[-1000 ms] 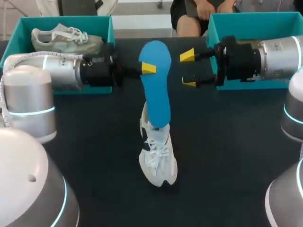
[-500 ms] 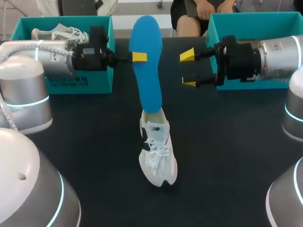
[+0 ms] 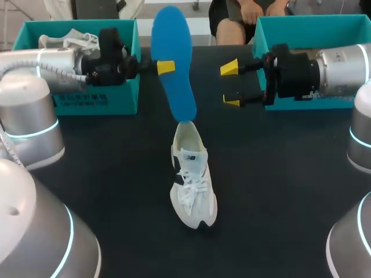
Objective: Take the shoe out of the shoebox, open the shoe tongue, remove and reinsert the insole, then place the shoe into the shoebox
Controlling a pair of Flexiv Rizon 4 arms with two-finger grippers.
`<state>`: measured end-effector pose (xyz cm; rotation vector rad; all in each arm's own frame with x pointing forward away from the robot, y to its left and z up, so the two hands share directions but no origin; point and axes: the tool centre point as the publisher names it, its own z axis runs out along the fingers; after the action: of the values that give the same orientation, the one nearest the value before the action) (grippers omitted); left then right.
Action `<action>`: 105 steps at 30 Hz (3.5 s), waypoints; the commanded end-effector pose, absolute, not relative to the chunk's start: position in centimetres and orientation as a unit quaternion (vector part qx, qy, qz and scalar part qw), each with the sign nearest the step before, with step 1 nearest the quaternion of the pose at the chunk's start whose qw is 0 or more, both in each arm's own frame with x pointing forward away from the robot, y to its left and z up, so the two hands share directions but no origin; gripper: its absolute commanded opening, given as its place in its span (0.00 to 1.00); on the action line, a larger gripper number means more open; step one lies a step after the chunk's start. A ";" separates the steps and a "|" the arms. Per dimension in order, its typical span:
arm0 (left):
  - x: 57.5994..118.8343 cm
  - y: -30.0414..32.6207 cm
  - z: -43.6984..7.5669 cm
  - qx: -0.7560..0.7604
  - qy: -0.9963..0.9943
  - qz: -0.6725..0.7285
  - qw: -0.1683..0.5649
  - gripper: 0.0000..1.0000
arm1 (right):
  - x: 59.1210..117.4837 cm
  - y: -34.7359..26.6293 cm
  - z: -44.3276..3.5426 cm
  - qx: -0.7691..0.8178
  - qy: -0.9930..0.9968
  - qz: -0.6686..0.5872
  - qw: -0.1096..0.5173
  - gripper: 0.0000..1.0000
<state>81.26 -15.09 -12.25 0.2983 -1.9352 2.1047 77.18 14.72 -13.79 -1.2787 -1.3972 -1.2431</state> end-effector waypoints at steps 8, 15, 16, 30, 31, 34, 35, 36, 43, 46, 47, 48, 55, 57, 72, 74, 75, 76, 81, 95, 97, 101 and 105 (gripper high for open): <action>81.0 -15.1 -12.5 -0.109 -0.638 0.756 -0.097 0.00 | 77.2 14.9 -13.8 -0.512 -0.558 -0.497 0.424 1.00; 81.0 -15.0 -12.4 -0.187 -0.622 0.742 -0.168 0.00 | 77.2 14.9 -13.8 -0.512 -0.558 -0.497 0.424 1.00; 81.1 -14.9 -12.4 -0.223 -0.612 0.733 -0.198 0.00 | 77.2 14.9 -13.8 -0.512 -0.558 -0.497 0.424 1.00; 82.1 -14.5 -12.9 -0.461 -0.528 0.568 -0.432 0.00 | 77.2 14.9 -13.8 -0.512 -0.558 -0.497 0.424 1.00; 82.0 -14.5 -13.1 -0.465 -0.524 0.563 -0.437 0.00 | 77.2 14.9 -13.8 -0.512 -0.558 -0.497 0.424 1.00; 81.5 -14.7 -13.4 -0.511 -0.488 0.525 -0.475 0.00 | 77.2 14.9 -13.8 -0.512 -0.558 -0.497 0.424 1.00; 81.3 -14.7 -13.5 -0.526 -0.473 0.511 -0.489 0.00 | 77.2 14.9 -13.8 -0.512 -0.558 -0.497 0.424 1.00; 81.3 -14.7 -13.7 -0.536 -0.463 0.495 -0.503 0.00 | 77.2 14.9 -13.8 -0.512 -0.558 -0.497 0.424 1.00; 81.8 -14.7 -13.9 -0.526 -0.441 0.428 -0.588 0.00 | 77.2 14.9 -13.8 -0.512 -0.558 -0.497 0.424 1.00; 82.0 -14.7 -13.8 -0.526 -0.437 0.414 -0.600 0.00 | 77.2 14.9 -13.8 -0.512 -0.558 -0.497 0.424 1.00; 82.0 -14.7 -13.7 -0.527 -0.432 0.410 -0.606 0.00 | 77.2 14.9 -13.8 -0.512 -0.558 -0.497 0.424 1.00; 82.0 -14.7 -13.7 -0.535 -0.429 0.400 -0.609 0.00 | 77.2 14.9 -13.8 -0.512 -0.558 -0.497 0.424 1.00; 82.3 -14.6 -13.3 -0.522 -0.449 0.397 -0.607 0.00 | 77.2 14.9 -13.8 -0.512 -0.558 -0.497 0.424 1.00; 82.3 -14.6 -13.3 -0.522 -0.449 0.397 -0.607 0.00 | 77.2 14.9 -13.8 -0.512 -0.558 -0.497 0.424 1.00; 82.3 -14.6 -13.3 -0.522 -0.449 0.397 -0.607 0.00 | 77.2 14.9 -13.8 -0.512 -0.558 -0.497 0.424 1.00; 82.2 -14.8 -13.8 -0.529 -0.450 0.390 -0.604 0.00 | 77.2 14.9 -13.8 -0.512 -0.558 -0.497 0.424 1.00; 82.2 -15.0 -14.0 -0.533 -0.448 0.387 -0.605 0.00 | 77.2 14.9 -13.8 -0.512 -0.558 -0.497 0.424 1.00; 82.2 -15.1 -14.2 -0.533 -0.449 0.387 -0.603 0.00 | 77.2 14.9 -13.8 -0.512 -0.558 -0.497 0.424 1.00; 82.4 -16.4 -15.0 -0.536 -0.452 0.390 -0.598 0.00 | 77.9 16.2 -14.1 -0.495 -0.568 -0.500 0.427 1.00; 82.9 -20.4 -15.3 -0.533 -0.457 0.390 -0.596 0.00 | 78.0 19.5 -15.6 -0.455 -0.586 -0.498 0.449 0.48; 83.0 -20.8 -15.4 -0.533 -0.457 0.390 -0.596 0.00 | 77.9 19.7 -15.7 -0.454 -0.586 -0.497 0.450 0.47; 83.2 -21.2 -15.2 -0.530 -0.457 0.389 -0.599 0.00 | 77.8 19.8 -15.8 -0.452 -0.586 -0.497 0.453 0.42; 83.6 -21.3 -15.3 -0.526 -0.459 0.387 -0.602 0.00 | 77.8 19.9 -16.0 -0.450 -0.585 -0.497 0.456 0.39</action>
<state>83.43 -20.72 -15.08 -2.9227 -2.5431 2.1467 77.76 19.71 -15.76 -1.1125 -1.4446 -1.2243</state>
